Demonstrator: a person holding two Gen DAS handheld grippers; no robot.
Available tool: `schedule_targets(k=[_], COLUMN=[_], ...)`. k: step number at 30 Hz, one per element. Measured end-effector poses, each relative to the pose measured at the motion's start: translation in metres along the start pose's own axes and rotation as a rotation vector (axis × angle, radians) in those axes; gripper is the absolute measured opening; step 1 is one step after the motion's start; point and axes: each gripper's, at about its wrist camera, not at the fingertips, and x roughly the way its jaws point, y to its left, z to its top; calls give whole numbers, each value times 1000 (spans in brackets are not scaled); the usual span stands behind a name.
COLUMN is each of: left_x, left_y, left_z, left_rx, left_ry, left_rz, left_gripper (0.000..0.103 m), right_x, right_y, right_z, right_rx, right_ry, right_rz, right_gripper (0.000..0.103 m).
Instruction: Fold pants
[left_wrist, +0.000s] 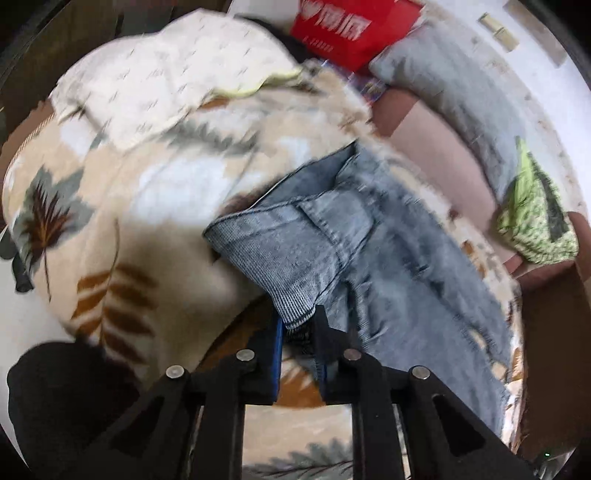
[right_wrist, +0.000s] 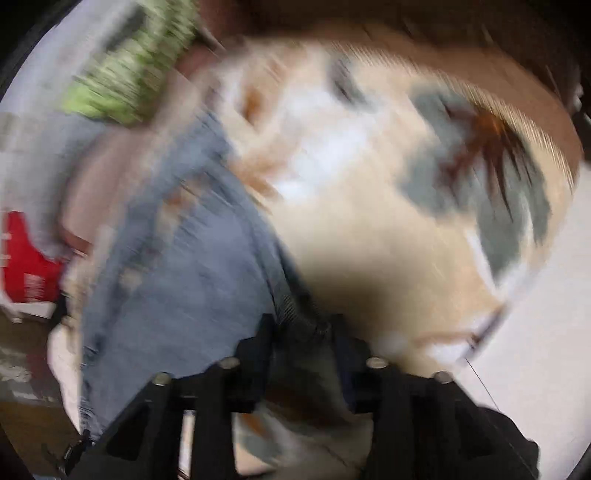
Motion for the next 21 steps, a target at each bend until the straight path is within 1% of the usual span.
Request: schedule_targets(k=[1, 2, 3, 4, 5, 6, 7, 8, 9, 10, 11, 12, 13, 15, 16, 17, 18, 19, 20, 21], left_x=[2, -3, -11, -17, -25, -35, -40, -45, -46, -43, -38, -28, -20, 1, 14, 26, 39, 55, 66, 73], left_y=[3, 6, 6, 4, 0, -7, -14, -23, -35, -51, -61, -75, -81, -91, -93, -93, -91, -86, -82, -78], left_z=[1, 0, 3, 5, 8, 10, 12, 13, 14, 14, 13, 12, 11, 6, 3, -1, -4, -9, -11, -14], left_rx=[-10, -22, -22, -12, -1, 15, 34, 65, 109, 175, 223, 277, 306, 359, 380, 398, 412, 413, 412, 418], left_ry=[16, 9, -22, -52, -86, -136, -173, -207, -231, -235, -225, -201, -184, -148, -122, -90, -51, 6, 39, 48], left_rz=[10, 20, 34, 43, 51, 50, 40, 31, 25, 14, 3, 1, 1, 8, 34, 58, 81, 122, 143, 150], left_gripper=[21, 22, 24, 32, 49, 59, 76, 79, 79, 79, 79, 79, 79, 79, 79, 79, 79, 79, 79, 79], right_x=[-7, -21, -30, -38, -45, -49, -48, -43, -34, -25, -9, 2, 11, 40, 46, 54, 63, 69, 71, 68], right_y=[1, 6, 8, 10, 15, 23, 32, 42, 54, 64, 78, 86, 89, 99, 99, 100, 105, 109, 113, 119], right_z=[0, 3, 5, 7, 10, 17, 23, 31, 40, 48, 62, 71, 77, 93, 95, 97, 96, 93, 89, 86], right_rx=[-8, -36, -46, -54, -67, -89, -106, -134, -172, -202, -241, -259, -267, -290, -298, -310, -344, -372, -404, -442], right_ry=[-16, -66, -104, -138, -166, -177, -174, -162, -147, -143, -140, -129, -118, -68, -60, -48, -23, -2, -11, -37], right_rz=[-12, -46, -54, -54, -44, -28, -11, 12, 29, 21, -10, -28, -41, -82, -95, -105, -105, -114, -148, -175], right_gripper=[51, 59, 61, 62, 64, 65, 65, 65, 65, 65, 65, 65, 65, 65, 64, 62, 41, 29, 26, 24])
